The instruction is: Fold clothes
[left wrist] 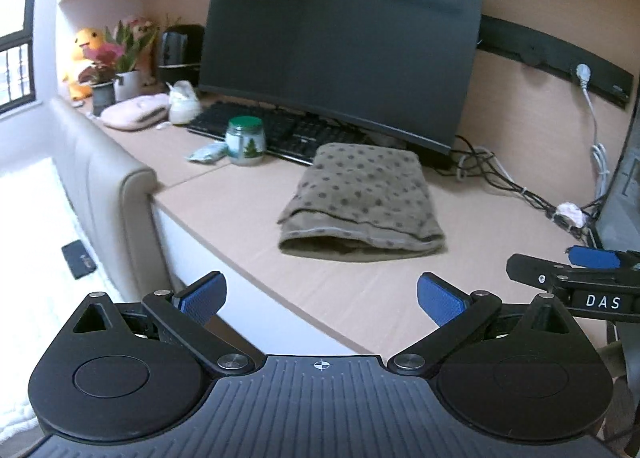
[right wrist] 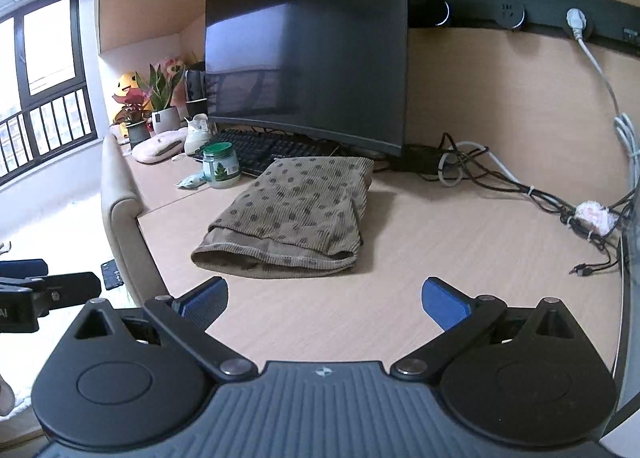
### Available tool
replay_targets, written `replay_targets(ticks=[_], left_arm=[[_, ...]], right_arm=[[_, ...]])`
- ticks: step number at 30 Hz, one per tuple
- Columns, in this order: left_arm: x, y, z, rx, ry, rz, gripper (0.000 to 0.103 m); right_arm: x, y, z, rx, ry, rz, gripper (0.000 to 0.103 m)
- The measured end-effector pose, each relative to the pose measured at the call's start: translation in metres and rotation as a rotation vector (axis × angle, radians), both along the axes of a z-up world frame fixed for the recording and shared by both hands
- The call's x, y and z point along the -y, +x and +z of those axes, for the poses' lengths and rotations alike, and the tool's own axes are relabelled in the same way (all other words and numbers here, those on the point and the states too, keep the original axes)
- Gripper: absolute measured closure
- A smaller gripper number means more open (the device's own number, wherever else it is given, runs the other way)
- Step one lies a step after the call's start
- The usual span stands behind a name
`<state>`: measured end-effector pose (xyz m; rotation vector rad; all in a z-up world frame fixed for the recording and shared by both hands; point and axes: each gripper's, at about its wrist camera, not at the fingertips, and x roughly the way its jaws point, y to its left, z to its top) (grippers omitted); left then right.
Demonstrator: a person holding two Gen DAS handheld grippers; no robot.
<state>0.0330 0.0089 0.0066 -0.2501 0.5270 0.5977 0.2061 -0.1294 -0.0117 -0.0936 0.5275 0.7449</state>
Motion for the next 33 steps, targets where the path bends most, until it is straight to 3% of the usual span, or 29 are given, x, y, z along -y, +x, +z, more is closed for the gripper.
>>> replay_targets(ticks=[16,33], left_arm=[[0.002,0.024,-0.004,-0.012,0.011,-0.077,0.0],[0.003,0.029,-0.005,-0.025,-0.022,-0.09,0.0]], right_arm=[[0.007,-0.001,0.002,0.012,-0.012,-0.074,0.0],[0.004,-0.001,-0.005,-0.017,-0.018,-0.057,0.0]])
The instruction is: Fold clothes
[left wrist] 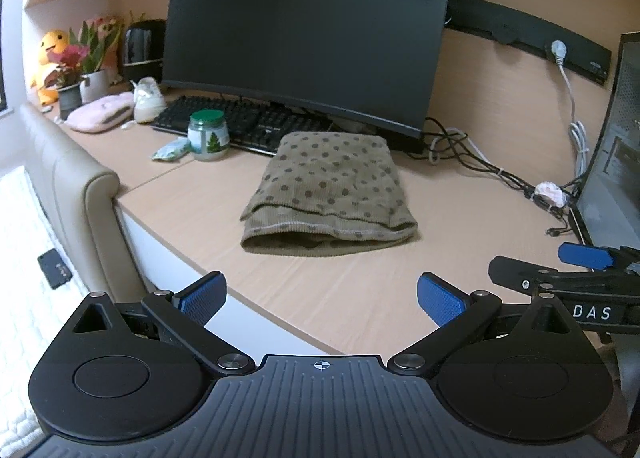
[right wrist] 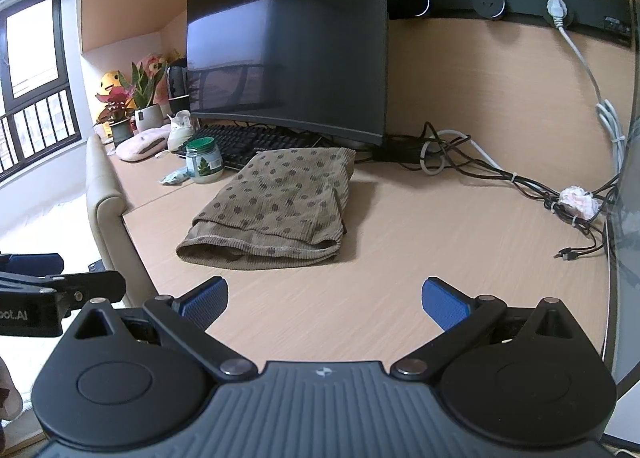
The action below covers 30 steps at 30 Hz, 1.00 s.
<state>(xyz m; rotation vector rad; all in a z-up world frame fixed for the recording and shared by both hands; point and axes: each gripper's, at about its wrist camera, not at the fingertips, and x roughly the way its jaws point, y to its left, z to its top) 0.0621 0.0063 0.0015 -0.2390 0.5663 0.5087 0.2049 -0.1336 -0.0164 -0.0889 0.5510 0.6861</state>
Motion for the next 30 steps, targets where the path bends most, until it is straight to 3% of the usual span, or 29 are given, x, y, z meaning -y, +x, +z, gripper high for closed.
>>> replay_targets(ticks=[21,30], left_arm=[[0.0,-0.009,0.006,0.026,0.049,0.004,0.0],[-0.003,-0.012,0.001,-0.003,0.04,0.034,0.0]], right_arm=[[-0.005,-0.008,0.003,0.015,0.008,0.0,0.0],[-0.009,-0.01,0.001,0.016,-0.004,-0.001,0.0]])
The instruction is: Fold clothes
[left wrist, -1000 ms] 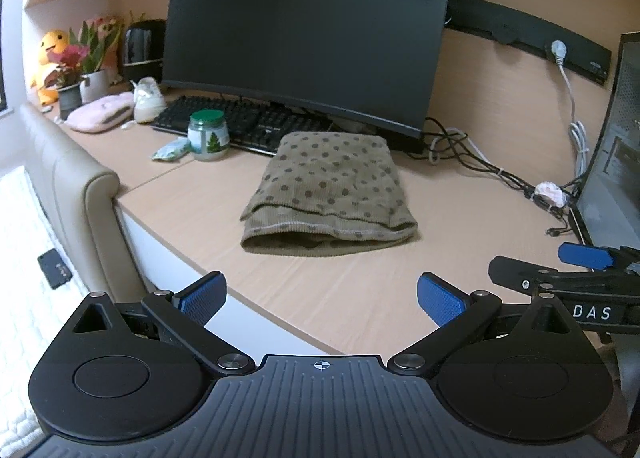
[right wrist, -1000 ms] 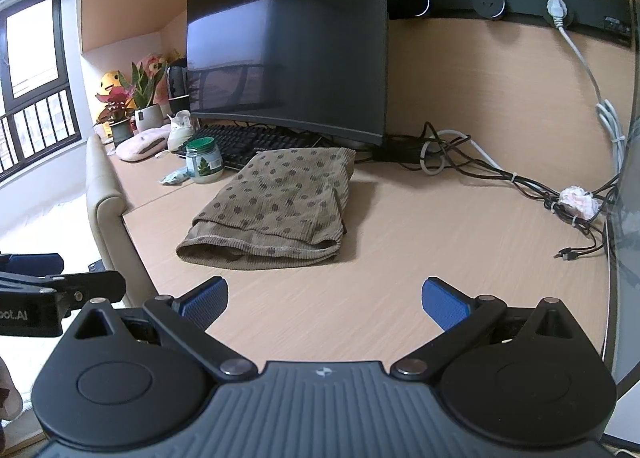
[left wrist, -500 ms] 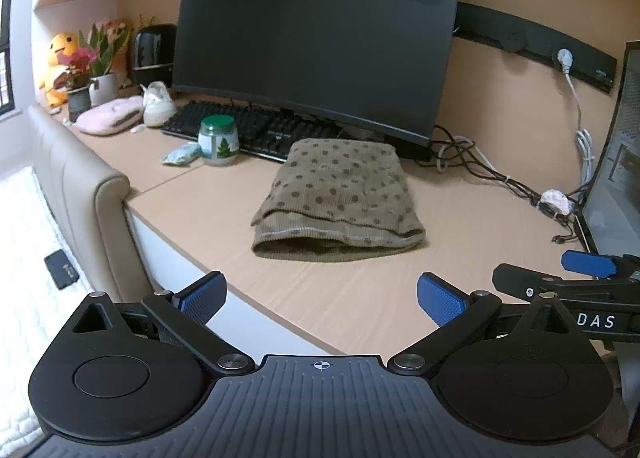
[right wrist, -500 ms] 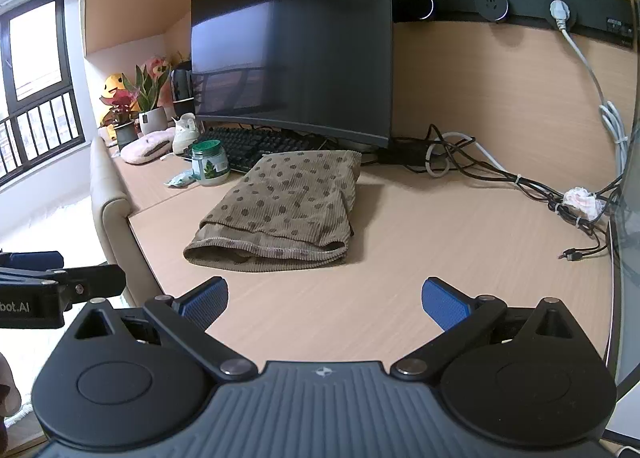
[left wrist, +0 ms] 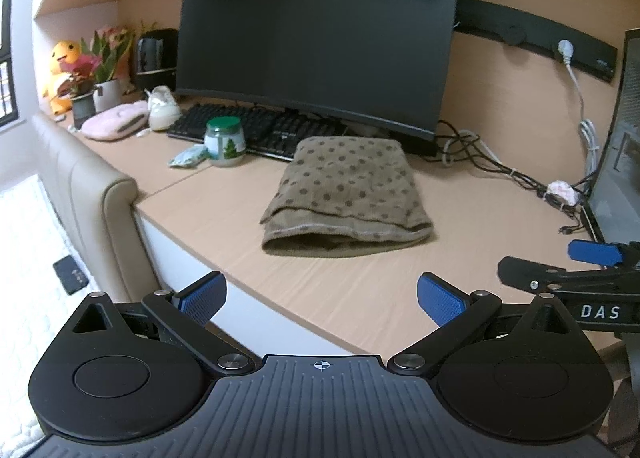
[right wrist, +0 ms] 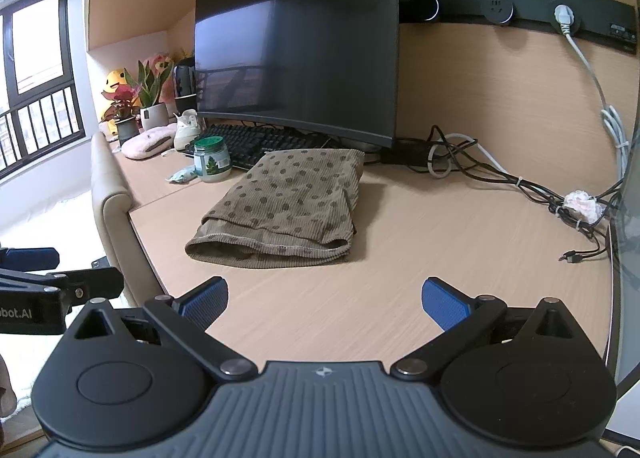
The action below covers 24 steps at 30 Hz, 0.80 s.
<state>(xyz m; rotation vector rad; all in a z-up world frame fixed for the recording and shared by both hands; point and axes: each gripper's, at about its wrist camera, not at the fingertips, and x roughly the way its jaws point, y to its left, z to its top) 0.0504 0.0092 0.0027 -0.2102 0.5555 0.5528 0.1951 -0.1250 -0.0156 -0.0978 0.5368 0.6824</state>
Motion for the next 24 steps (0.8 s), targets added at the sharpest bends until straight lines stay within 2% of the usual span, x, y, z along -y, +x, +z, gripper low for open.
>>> replay_targets(ticks=[24], left_arm=[[-0.0083,-0.0061,-0.0065,-0.017,-0.042,0.017,0.0]], right_arm=[[-0.0044,-0.0026,-0.0034,-0.001,-0.019,-0.008,0.0]])
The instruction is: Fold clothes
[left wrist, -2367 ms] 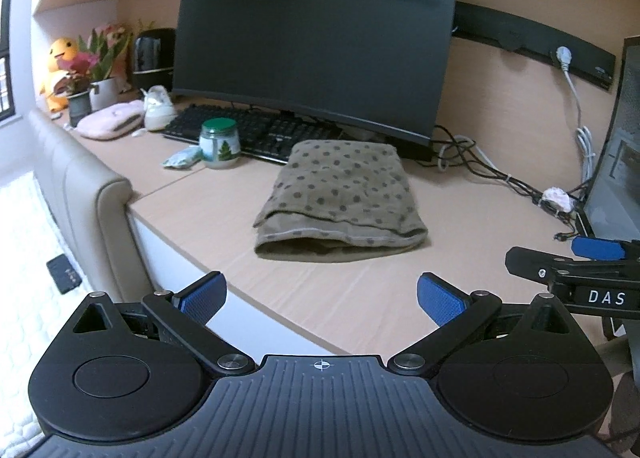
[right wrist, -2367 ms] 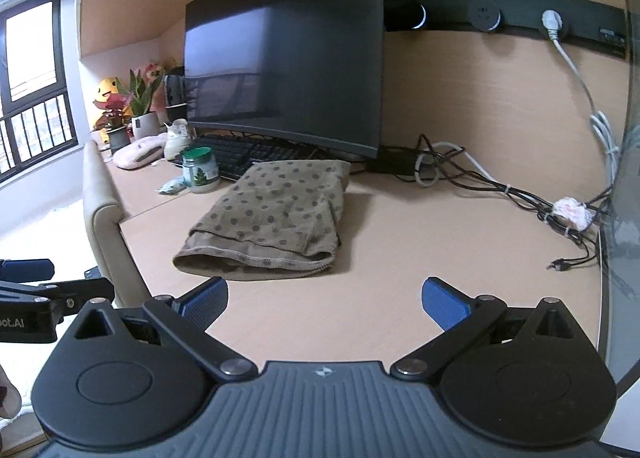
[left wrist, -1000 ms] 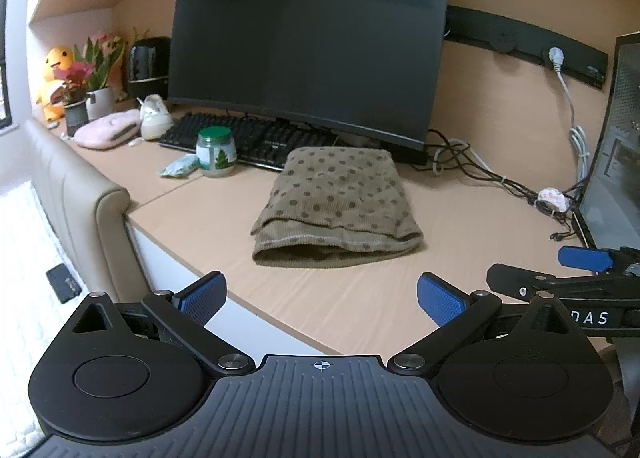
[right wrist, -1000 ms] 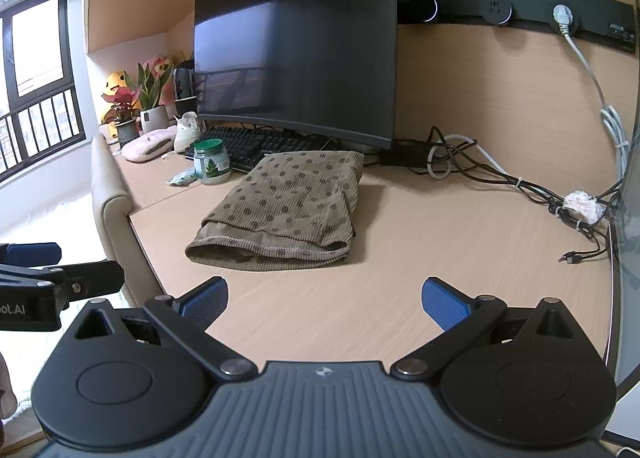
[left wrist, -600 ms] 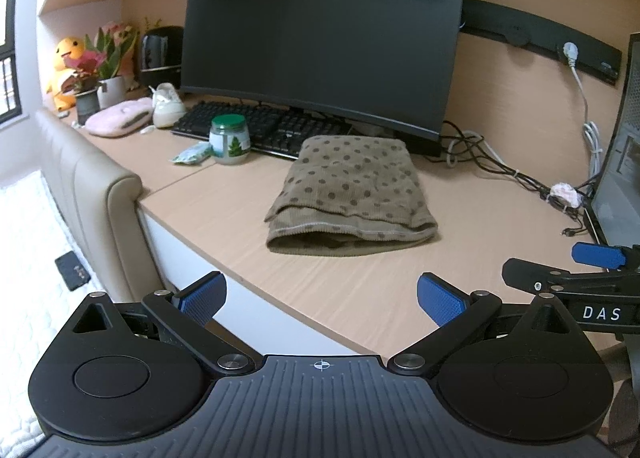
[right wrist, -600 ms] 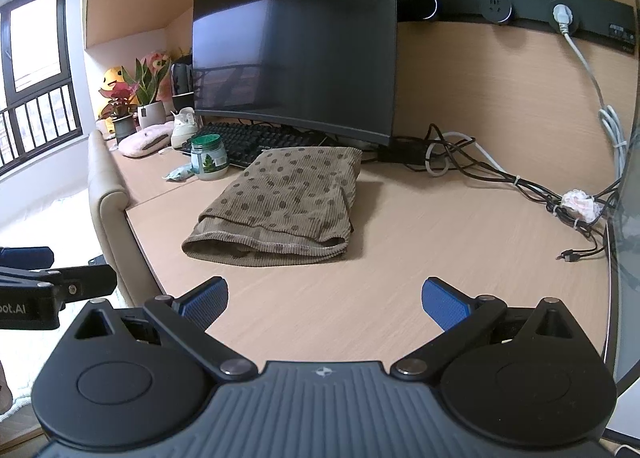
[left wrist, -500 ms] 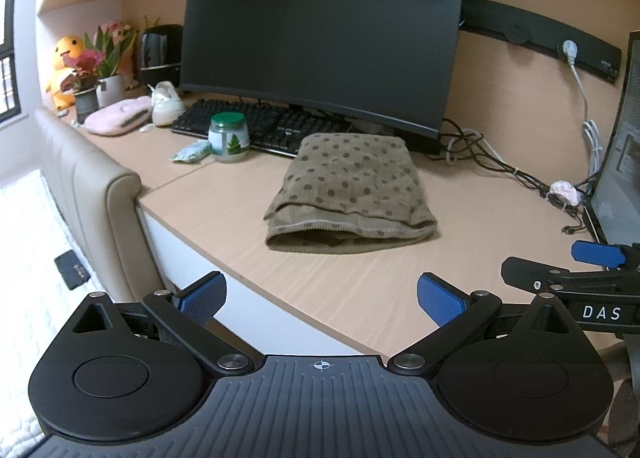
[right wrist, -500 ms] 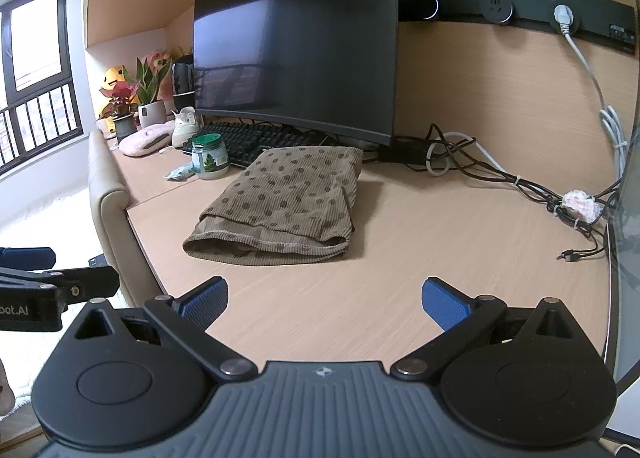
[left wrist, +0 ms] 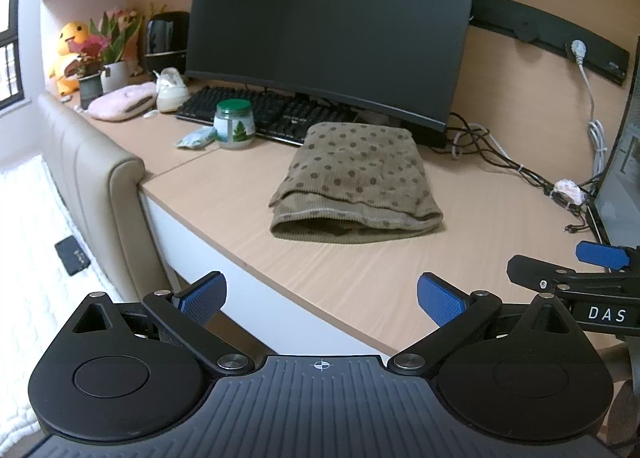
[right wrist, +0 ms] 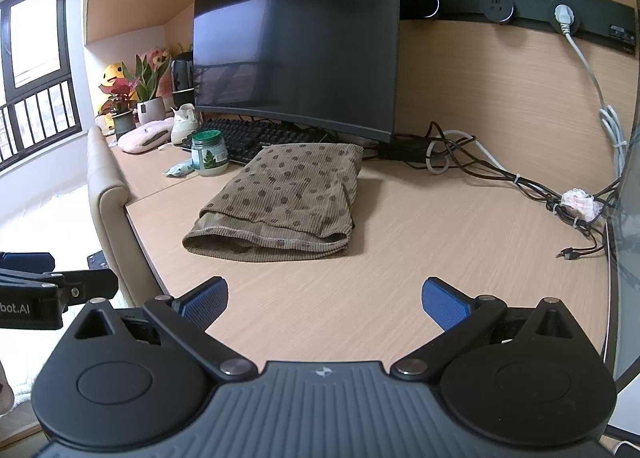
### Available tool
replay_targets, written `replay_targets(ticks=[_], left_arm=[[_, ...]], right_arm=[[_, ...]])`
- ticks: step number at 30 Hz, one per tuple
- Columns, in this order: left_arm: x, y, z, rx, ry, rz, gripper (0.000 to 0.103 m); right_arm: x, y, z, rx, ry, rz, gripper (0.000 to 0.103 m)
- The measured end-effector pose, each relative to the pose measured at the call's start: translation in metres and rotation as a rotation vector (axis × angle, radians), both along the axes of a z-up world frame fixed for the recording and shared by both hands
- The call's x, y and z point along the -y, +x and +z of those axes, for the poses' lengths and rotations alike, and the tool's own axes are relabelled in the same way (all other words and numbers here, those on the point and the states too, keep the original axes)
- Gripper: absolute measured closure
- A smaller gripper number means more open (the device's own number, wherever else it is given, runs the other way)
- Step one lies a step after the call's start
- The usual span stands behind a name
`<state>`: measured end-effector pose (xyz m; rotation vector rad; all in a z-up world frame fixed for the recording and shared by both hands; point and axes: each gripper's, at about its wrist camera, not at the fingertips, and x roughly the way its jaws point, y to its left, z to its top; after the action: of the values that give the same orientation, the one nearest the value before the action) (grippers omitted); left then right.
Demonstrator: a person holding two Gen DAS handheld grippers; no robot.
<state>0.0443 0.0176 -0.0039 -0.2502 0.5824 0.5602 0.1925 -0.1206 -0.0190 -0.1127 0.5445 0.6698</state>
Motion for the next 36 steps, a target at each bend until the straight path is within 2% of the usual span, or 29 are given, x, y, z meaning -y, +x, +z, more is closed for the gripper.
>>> replay_targets(ticks=[36], left_arm=[[0.0034,0.0065,-0.0057,-0.02,-0.011,0.001,0.0]], right_arm=[[-0.0004,0.0043,-0.0047,-0.028,-0.004,-0.008,0.0]])
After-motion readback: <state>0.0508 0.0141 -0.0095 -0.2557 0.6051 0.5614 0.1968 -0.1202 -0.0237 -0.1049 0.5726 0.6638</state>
